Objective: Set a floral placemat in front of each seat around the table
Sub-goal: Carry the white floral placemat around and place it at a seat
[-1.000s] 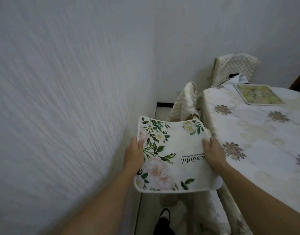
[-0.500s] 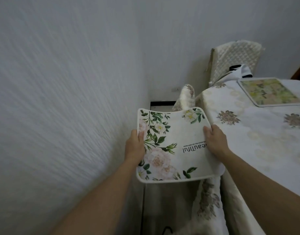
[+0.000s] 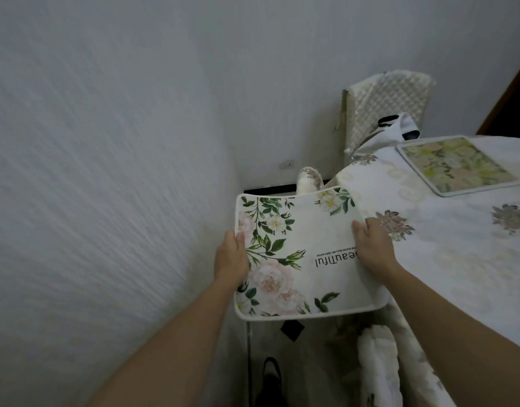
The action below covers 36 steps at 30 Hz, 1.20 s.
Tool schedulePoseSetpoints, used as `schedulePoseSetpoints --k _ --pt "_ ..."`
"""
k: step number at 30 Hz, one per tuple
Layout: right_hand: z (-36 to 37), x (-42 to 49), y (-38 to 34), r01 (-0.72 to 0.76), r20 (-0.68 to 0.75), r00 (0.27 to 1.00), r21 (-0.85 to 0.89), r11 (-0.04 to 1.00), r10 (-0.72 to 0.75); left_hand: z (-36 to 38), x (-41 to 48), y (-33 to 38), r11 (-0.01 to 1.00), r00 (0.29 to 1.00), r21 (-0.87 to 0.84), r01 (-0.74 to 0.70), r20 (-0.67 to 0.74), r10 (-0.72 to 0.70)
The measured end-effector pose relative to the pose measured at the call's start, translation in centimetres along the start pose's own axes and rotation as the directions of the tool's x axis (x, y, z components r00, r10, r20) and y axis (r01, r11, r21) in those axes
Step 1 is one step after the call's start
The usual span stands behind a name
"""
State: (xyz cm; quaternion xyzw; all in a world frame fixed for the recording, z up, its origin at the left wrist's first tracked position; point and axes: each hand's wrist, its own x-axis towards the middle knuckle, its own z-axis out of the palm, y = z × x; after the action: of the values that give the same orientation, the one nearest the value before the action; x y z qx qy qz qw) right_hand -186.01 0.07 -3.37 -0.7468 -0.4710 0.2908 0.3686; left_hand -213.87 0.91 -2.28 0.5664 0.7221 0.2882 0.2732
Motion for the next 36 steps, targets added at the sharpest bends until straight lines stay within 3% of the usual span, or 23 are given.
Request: schedulePoseSetpoints --k 13,21,30,36 --pt "4.4 13.4 -3.7 -0.052 -0.077 0.996 -0.015 0.999 0.051 5.7 21.1 1.8 0.999 0.997 -0.036 0.005 0.081 -0.002" --pt "2.0 20.6 -3.1 -0.151 -0.211 0.965 0.026 0.988 0.153 9.9 29.1 9.3 0.988 0.971 -0.052 -0.145 0.186 0.153" --pt "-4.6 26.0 4.0 -0.305 -0.395 0.847 0.187 0.934 0.356 22.1 33.1 20.3 0.948 0.87 -0.063 -0.312 0.383 0.312" --pt "-8.3 25.1 9.3 -0.415 -0.486 0.718 0.274 0.867 0.498 29.7 31.4 25.1 0.891 0.745 -0.124 -0.438 0.505 0.436"
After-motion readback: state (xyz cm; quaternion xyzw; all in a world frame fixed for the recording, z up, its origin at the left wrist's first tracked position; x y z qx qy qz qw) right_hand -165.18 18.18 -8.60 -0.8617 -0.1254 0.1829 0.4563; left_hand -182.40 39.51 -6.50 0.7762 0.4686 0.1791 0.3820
